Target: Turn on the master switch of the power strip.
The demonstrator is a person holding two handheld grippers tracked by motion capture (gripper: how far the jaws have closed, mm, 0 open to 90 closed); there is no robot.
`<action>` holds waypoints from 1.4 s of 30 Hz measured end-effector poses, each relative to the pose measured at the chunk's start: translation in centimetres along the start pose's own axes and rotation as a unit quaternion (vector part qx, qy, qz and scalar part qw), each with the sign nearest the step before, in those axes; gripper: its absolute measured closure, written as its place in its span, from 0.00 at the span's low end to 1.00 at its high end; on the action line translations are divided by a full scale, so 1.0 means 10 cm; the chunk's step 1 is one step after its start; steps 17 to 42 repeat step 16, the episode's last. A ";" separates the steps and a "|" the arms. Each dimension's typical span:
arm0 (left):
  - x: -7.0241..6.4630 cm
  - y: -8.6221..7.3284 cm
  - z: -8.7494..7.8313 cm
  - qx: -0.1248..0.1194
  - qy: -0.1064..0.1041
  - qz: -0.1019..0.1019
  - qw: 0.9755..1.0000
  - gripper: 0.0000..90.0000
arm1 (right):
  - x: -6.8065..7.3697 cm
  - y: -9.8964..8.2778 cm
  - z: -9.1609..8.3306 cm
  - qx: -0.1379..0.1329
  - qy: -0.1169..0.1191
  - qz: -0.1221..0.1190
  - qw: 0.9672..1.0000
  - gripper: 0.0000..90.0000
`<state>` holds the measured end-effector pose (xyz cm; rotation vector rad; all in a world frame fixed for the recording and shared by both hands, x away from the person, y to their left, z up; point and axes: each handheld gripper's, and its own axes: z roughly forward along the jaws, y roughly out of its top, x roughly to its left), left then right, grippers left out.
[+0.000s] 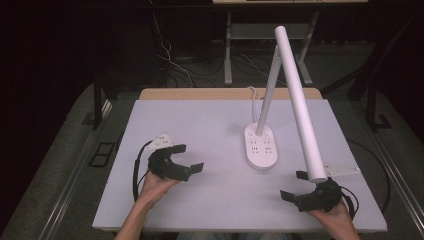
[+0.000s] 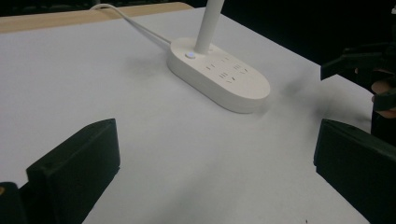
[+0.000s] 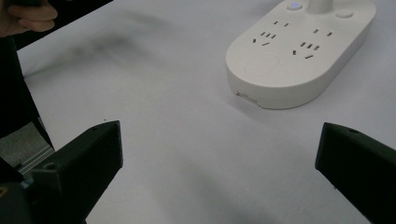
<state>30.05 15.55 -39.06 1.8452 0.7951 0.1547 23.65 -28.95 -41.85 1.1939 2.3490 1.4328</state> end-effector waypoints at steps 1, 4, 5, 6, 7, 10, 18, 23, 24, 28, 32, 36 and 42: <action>-0.01 -0.04 -0.04 -0.001 0.003 -0.003 1.000 0.00 | 0.00 0.00 0.00 0.000 0.000 0.000 1.000 0.00; -0.01 -0.13 -0.13 0.001 0.008 -0.010 1.000 0.00 | 0.01 0.00 0.00 -0.001 0.001 -0.001 1.000 0.00; -0.01 -0.16 -0.15 0.002 0.009 -0.012 1.000 0.00 | 0.01 0.00 0.00 -0.001 0.001 -0.001 1.000 0.00; -0.01 -0.20 -0.18 0.002 0.015 -0.013 1.000 0.00 | 0.01 0.00 0.00 -0.001 0.002 0.000 1.000 0.00; -0.02 -0.23 -0.20 0.001 0.017 -0.016 1.000 0.00 | 0.01 0.00 0.00 -0.001 0.002 -0.001 1.000 0.00; -0.03 -0.31 -0.27 -0.007 0.018 -0.025 0.999 0.00 | 0.02 0.00 0.01 0.000 0.003 0.001 1.000 0.00; -0.09 -0.42 -0.33 -0.008 0.016 -0.029 0.999 0.00 | 0.03 0.00 0.01 -0.003 0.003 0.000 1.000 0.00; -0.09 -0.42 -0.33 -0.008 0.016 -0.029 0.999 0.00 | 0.03 0.00 0.01 -0.003 0.003 0.000 1.000 0.00; -0.09 -0.42 -0.33 -0.008 0.016 -0.029 0.999 0.00 | 0.03 0.00 0.01 -0.003 0.003 0.000 1.000 0.00; -0.09 -0.42 -0.33 -0.008 0.016 -0.029 0.999 0.00 | 0.03 0.00 0.01 -0.003 0.003 0.000 1.000 0.00; -0.09 -0.42 -0.33 -0.008 0.016 -0.029 0.999 0.00 | 0.03 0.00 0.01 -0.003 0.003 0.000 1.000 0.00; -0.09 -0.42 -0.33 -0.008 0.016 -0.029 0.999 0.00 | 0.03 0.00 0.01 -0.003 0.003 0.000 1.000 0.00; -0.09 -0.42 -0.33 -0.008 0.016 -0.029 0.999 0.00 | 0.03 0.00 0.01 -0.003 0.003 0.000 1.000 0.00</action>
